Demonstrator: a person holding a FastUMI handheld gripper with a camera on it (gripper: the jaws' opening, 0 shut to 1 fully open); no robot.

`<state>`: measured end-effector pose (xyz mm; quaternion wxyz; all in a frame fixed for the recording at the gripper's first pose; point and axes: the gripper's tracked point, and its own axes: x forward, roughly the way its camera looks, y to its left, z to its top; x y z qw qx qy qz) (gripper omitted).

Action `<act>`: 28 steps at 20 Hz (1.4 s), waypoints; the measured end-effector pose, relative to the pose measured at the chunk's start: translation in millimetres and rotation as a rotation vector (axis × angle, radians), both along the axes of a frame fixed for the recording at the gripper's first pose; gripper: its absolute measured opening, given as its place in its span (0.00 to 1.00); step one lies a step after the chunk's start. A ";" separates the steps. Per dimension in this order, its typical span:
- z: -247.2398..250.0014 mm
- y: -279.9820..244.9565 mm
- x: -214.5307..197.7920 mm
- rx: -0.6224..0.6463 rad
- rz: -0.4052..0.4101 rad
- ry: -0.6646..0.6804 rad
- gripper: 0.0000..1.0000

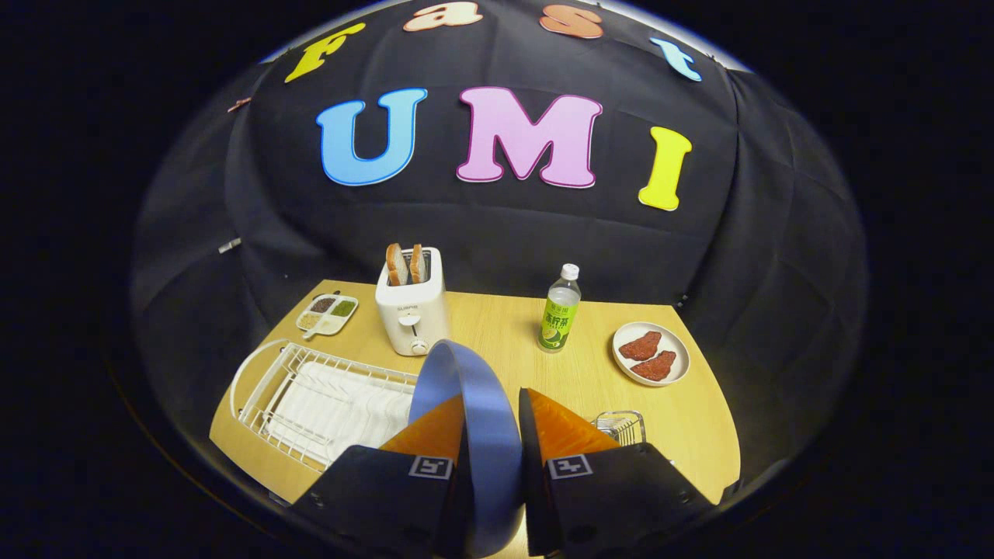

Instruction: Take the plate from the dish rack, then take the spoon from the basket and place it into the plate.

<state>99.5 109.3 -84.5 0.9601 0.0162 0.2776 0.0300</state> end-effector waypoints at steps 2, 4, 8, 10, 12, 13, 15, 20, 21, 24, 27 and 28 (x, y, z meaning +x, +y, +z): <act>2.9 -10.0 -19.7 0.067 0.025 0.004 0.29; -1.3 -26.1 -41.9 0.119 0.038 0.015 0.29; -30.9 -59.8 -86.8 0.251 0.017 0.070 0.30; -54.1 -77.8 -107.1 0.316 -0.009 0.113 0.29; -80.2 -91.9 -122.9 0.370 -0.037 0.159 0.30; -94.4 -97.5 -128.9 0.387 -0.050 0.185 0.29; -122.2 -104.4 -133.0 0.412 -0.062 0.219 0.29; -181.9 -128.5 -113.3 0.483 -0.143 0.287 0.30; -187.5 -135.6 -109.5 0.488 -0.157 0.295 0.30; -209.3 -155.5 -100.5 0.439 -0.163 0.316 0.30; -222.4 -158.9 -103.4 0.453 -0.116 0.351 0.31; -229.6 -159.8 -104.0 0.446 -0.097 0.364 0.32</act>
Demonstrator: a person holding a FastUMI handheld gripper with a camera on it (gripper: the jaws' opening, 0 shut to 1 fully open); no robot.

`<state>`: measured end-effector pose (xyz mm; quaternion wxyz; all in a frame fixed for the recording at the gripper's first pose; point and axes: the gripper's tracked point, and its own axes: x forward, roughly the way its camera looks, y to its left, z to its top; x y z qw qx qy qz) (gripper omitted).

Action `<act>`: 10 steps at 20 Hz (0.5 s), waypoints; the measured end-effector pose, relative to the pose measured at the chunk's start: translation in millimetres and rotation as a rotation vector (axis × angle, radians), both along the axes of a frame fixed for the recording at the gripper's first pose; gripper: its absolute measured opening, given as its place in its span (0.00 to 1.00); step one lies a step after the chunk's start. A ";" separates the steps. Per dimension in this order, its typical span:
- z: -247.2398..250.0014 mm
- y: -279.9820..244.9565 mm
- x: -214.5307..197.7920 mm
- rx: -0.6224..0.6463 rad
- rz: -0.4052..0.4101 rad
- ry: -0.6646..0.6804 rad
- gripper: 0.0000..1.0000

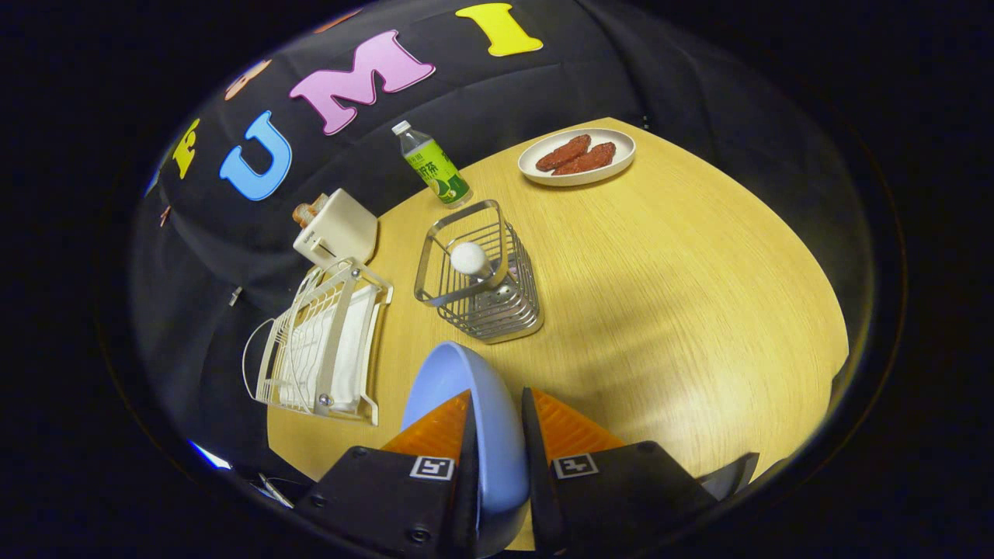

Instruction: Take the plate from the dish rack, then take the spoon from the basket and place it into the plate.

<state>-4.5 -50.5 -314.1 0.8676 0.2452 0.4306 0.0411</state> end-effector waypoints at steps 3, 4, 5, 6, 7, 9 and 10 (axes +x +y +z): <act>-15.0 -15.3 -2.8 -0.043 0.055 0.029 0.37; -16.7 -17.5 -0.4 -0.049 0.075 0.020 0.38; -16.1 -18.7 1.2 -0.059 0.103 0.003 0.39; -16.2 -21.4 3.4 -0.078 0.133 -0.017 0.43; -11.8 -25.1 5.1 -0.102 0.162 -0.049 0.47; 5.2 -31.4 12.9 -0.154 0.208 -0.158 0.78; 16.1 -34.5 17.3 -0.180 0.227 -0.224 0.94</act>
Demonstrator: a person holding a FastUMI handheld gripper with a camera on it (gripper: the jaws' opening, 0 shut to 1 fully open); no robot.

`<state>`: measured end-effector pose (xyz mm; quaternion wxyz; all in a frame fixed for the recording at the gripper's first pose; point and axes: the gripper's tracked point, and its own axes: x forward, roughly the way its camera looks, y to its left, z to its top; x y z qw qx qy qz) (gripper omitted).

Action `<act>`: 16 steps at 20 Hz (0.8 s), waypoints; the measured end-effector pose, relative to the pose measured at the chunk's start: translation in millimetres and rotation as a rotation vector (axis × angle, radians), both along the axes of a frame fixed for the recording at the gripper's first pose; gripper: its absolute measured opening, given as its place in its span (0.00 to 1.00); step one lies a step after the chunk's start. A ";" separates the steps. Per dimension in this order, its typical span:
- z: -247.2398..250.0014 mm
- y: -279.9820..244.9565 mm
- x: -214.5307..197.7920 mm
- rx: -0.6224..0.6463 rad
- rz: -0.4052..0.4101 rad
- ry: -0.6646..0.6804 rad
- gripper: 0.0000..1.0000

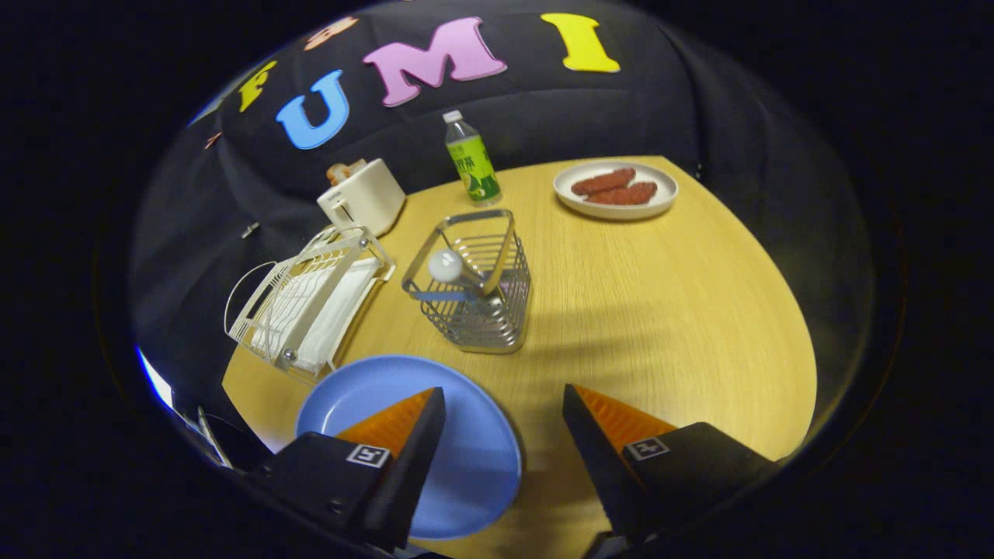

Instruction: Take the plate from the dish rack, then take the spoon from the basket and place it into the plate.

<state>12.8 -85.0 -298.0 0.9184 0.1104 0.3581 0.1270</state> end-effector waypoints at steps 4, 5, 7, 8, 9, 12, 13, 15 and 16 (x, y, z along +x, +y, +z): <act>42.3 -4.4 12.2 -0.070 0.106 -0.236 0.98; 52.3 -1.9 16.0 -0.078 0.130 -0.287 0.98; 73.0 1.7 26.3 -0.090 0.168 -0.393 0.98; 80.6 4.9 32.5 -0.091 0.184 -0.442 0.98; 83.6 8.3 38.0 -0.092 0.197 -0.479 0.98; 69.5 9.7 54.2 -0.114 0.194 -0.486 0.98; 64.0 11.3 59.4 -0.111 0.188 -0.477 0.97; 64.7 10.9 70.9 -0.094 0.159 -0.499 0.95; 65.7 12.8 75.2 -0.091 0.157 -0.516 0.82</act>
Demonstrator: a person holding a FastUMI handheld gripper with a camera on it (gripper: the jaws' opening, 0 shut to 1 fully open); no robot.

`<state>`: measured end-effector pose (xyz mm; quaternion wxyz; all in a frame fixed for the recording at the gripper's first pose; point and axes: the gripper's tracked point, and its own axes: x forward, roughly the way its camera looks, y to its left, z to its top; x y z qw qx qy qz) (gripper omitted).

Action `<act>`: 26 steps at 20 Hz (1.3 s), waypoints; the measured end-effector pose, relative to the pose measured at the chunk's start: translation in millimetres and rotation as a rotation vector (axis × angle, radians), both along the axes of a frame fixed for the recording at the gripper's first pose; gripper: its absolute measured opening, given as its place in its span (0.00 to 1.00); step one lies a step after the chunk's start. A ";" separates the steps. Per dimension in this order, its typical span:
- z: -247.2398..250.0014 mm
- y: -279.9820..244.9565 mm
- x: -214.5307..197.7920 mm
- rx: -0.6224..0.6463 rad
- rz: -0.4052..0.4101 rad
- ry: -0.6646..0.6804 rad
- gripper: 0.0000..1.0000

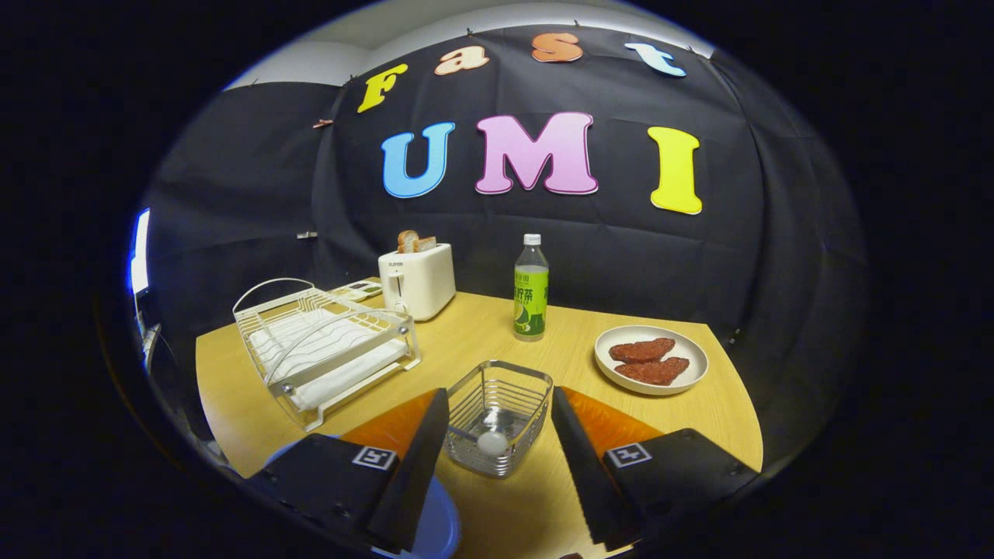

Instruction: Take the plate from the dish rack, then take the spoon from the basket and place it into the plate.

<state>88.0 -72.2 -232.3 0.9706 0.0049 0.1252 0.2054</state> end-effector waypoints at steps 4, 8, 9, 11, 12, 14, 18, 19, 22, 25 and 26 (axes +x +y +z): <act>-11.1 2.1 7.7 -0.025 0.012 -0.023 0.71; -12.2 5.3 13.5 -0.039 0.014 -0.047 0.46; -12.2 6.1 13.6 -0.038 0.014 -0.051 0.44; -13.2 11.9 11.5 -0.024 0.026 -0.043 0.36; -16.0 12.0 13.1 -0.041 0.012 -0.038 0.32; -19.5 10.6 15.9 -0.052 0.010 -0.038 0.21; -17.8 15.4 11.9 -0.063 0.031 -0.001 0.18; -15.8 15.1 11.7 -0.060 0.032 0.012 0.18; -7.6 14.4 17.8 -0.030 0.023 0.050 0.16; 14.9 7.3 18.9 -0.026 0.021 0.038 0.14; 22.2 4.4 17.5 -0.025 0.022 0.038 0.14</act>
